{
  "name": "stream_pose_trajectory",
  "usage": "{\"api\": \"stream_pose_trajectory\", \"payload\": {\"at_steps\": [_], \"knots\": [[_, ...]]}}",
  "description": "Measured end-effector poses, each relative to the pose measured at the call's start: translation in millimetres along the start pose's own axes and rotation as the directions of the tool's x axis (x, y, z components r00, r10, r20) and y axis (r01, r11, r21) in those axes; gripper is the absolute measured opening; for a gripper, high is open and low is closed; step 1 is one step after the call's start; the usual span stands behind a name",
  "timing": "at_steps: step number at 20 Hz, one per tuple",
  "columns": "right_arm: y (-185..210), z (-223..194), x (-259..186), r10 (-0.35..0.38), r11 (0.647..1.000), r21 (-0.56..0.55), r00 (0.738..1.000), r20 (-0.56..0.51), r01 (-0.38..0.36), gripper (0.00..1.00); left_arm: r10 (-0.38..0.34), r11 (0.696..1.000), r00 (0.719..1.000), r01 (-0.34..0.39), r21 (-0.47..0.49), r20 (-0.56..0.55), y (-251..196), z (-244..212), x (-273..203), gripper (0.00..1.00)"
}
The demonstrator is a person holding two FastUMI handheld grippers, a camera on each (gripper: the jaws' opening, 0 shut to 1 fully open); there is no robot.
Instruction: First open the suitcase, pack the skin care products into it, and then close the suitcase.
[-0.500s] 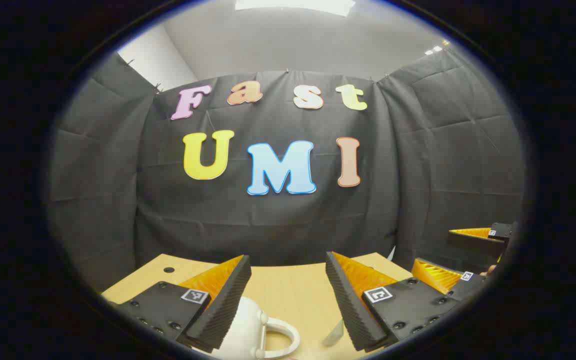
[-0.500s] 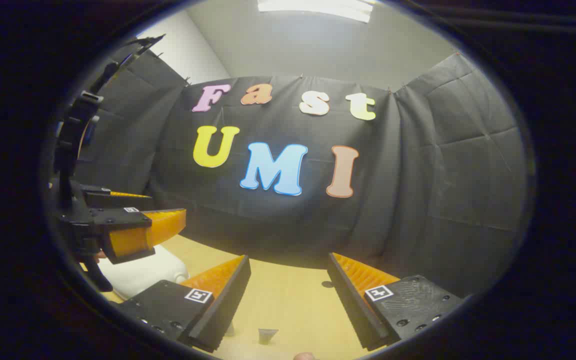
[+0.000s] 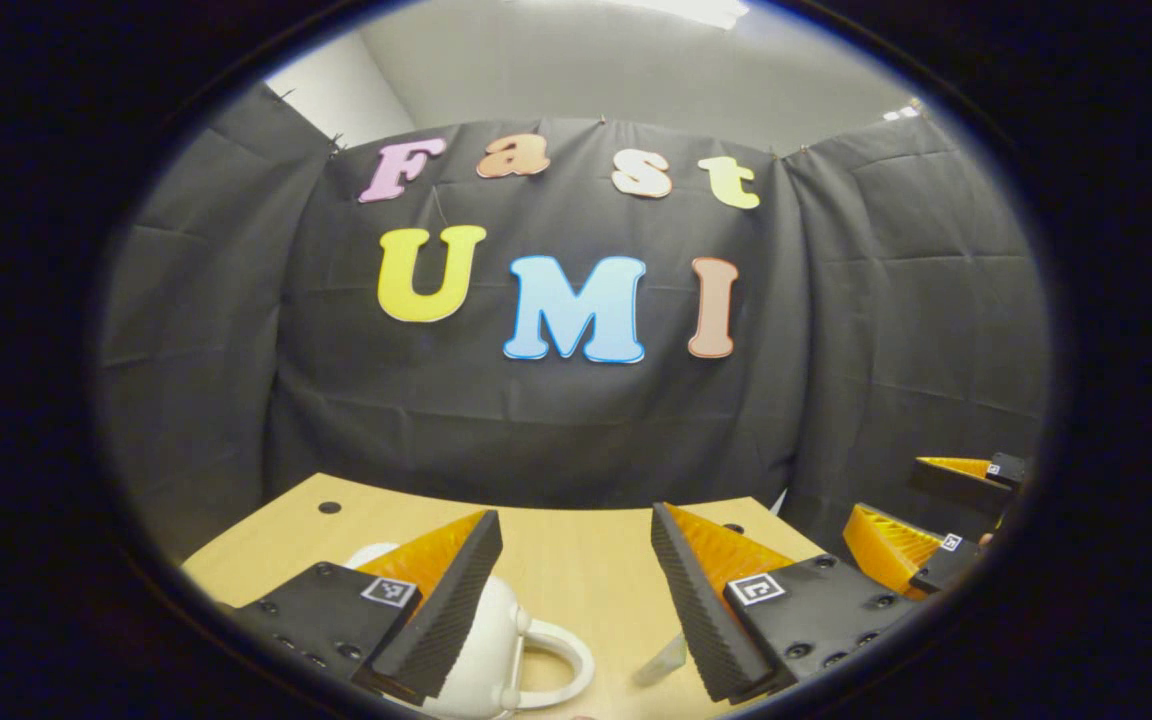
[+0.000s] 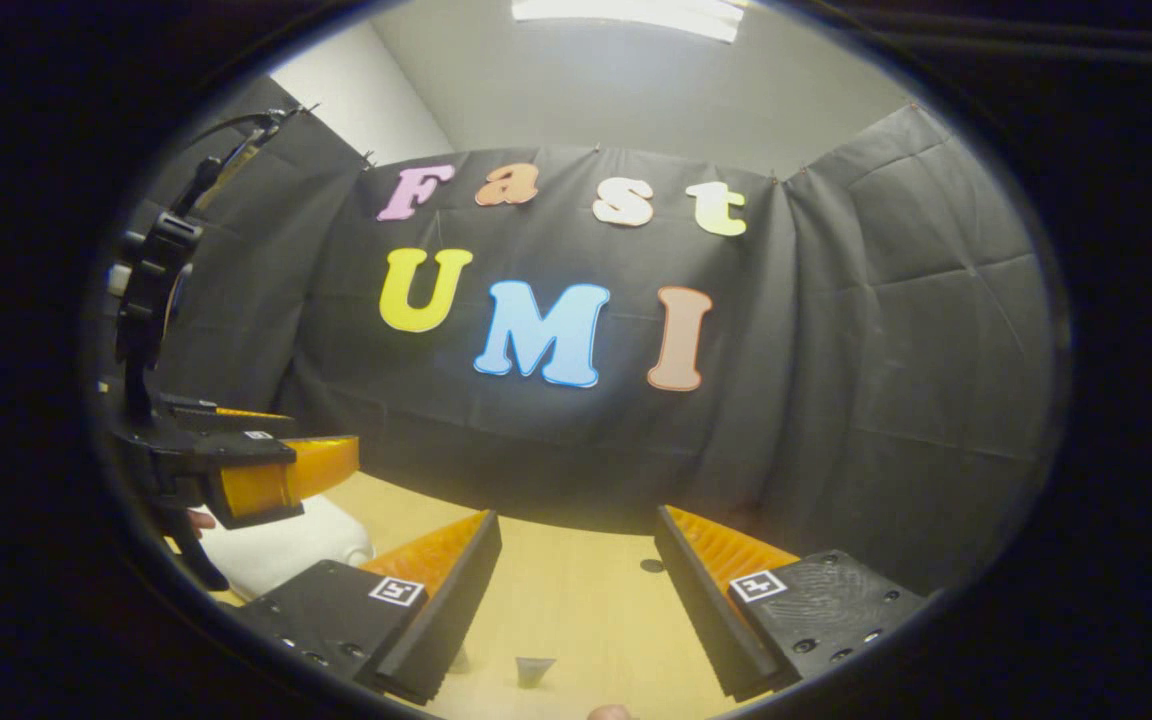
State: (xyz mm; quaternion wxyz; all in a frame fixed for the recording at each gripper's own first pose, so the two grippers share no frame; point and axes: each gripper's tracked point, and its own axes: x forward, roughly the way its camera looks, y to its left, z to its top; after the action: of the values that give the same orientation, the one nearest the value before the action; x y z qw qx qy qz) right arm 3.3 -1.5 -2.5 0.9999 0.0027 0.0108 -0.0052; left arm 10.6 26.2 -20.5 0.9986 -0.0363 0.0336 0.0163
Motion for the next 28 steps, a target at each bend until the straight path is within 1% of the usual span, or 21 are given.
{"api": "stream_pose_trajectory", "payload": {"at_steps": [1, 3, 5, 6, 7, 9, 10, 11, 13, 14, 15, 17, 18, 20, 21, 23, 24, 26, 27, 28], "knots": [[-2, 3, 0, -0.005, 1.0, -0.006, 1.0, 0.009, 0.005, 0.94, 0.009, 1.0, 1.0, -0.009, 0.011, 0.013, 3, 7, -2, 0.97], [-5, 6, 0, -0.012, 1.0, -0.014, 1.0, 0.018, 0.012, 0.94, 0.011, 0.999, 0.999, -0.014, 0.049, 0.045, 4, 21, -8, 0.97], [-4, 9, -3, -0.006, 1.0, -0.006, 1.0, 0.011, 0.007, 0.94, 0.003, 0.998, 0.998, -0.006, 0.055, 0.059, 2, 29, -16, 0.97], [-4, 11, -6, -0.011, 1.0, -0.009, 1.0, 0.006, 0.011, 0.94, 0.0, 0.999, 0.999, -0.002, 0.054, 0.05, 1, 30, -22, 0.99], [-7, 14, -9, -0.018, 1.0, -0.013, 1.0, 0.01, 0.018, 0.94, -0.001, 0.998, 0.999, -0.001, 0.058, 0.045, 2, 29, -28, 0.96], [-9, 16, -16, -0.028, 0.999, -0.019, 1.0, 0.001, 0.028, 0.94, 0.003, 0.997, 1.0, -0.006, 0.073, 0.029, 2, 28, -38, 0.97], [-9, 15, -18, -0.032, 0.999, -0.022, 0.999, -0.005, 0.032, 0.94, 0.004, 0.997, 1.0, -0.005, 0.075, 0.013, 1, 23, -41, 0.96], [-10, 13, -20, -0.033, 0.999, -0.025, 0.999, -0.011, 0.032, 0.94, -0.015, 0.998, 1.0, 0.016, 0.067, -0.005, -1, 19, -39, 0.96], [-12, 11, -23, -0.033, 0.999, -0.019, 0.999, -0.018, 0.033, 0.94, -0.071, 0.996, 0.995, 0.074, 0.048, -0.076, -13, -2, -32, 0.96], [-13, 12, -25, -0.035, 0.999, -0.012, 0.999, -0.015, 0.034, 0.94, -0.091, 0.994, 0.987, 0.099, 0.055, -0.136, -16, -18, -25, 0.96], [-14, 15, -25, -0.037, 0.999, -0.001, 0.999, -0.005, 0.037, 0.94, -0.103, 0.991, 0.972, 0.118, 0.063, -0.21, -15, -37, -15, 0.96], [-10, 20, -26, -0.031, 0.999, 0.012, 0.999, 0.011, 0.031, 0.94, -0.144, 0.986, 0.92, 0.164, 0.024, -0.365, -17, -75, 1, 0.97], [-9, 20, -25, -0.028, 1.0, 0.012, 0.999, 0.016, 0.027, 0.94, -0.176, 0.982, 0.883, 0.188, -0.015, -0.435, -22, -95, 6, 0.97], [-3, 23, -25, -0.014, 1.0, 0.011, 1.0, 0.025, 0.014, 0.94, -0.206, 0.977, 0.802, 0.203, -0.068, -0.56, -29, -126, 16, 0.97], [0, 25, -25, -0.007, 1.0, 0.011, 1.0, 0.031, 0.007, 0.94, -0.21, 0.976, 0.764, 0.202, -0.083, -0.61, -31, -138, 21, 0.99], [7, 28, -24, 0.01, 1.0, 0.012, 0.999, 0.039, -0.01, 0.94, -0.214, 0.974, 0.689, 0.2, -0.101, -0.692, -31, -160, 26, 0.95], [9, 29, -24, 0.016, 1.0, 0.011, 0.999, 0.044, -0.017, 0.94, -0.208, 0.975, 0.653, 0.197, -0.103, -0.728, -30, -171, 28, 0.98], [10, 29, -22, 0.023, 1.0, 0.008, 0.998, 0.052, -0.024, 0.94, -0.197, 0.977, 0.574, 0.182, -0.111, -0.795, -30, -191, 28, 0.98], [10, 29, -22, 0.025, 1.0, 0.008, 0.998, 0.051, -0.025, 0.94, -0.193, 0.979, 0.539, 0.165, -0.122, -0.82, -29, -200, 29, 0.97], [10, 29, -22, 0.028, 1.0, 0.012, 0.998, 0.053, -0.029, 0.94, -0.202, 0.978, 0.499, 0.155, -0.143, -0.843, -29, -210, 28, 0.96]]}}
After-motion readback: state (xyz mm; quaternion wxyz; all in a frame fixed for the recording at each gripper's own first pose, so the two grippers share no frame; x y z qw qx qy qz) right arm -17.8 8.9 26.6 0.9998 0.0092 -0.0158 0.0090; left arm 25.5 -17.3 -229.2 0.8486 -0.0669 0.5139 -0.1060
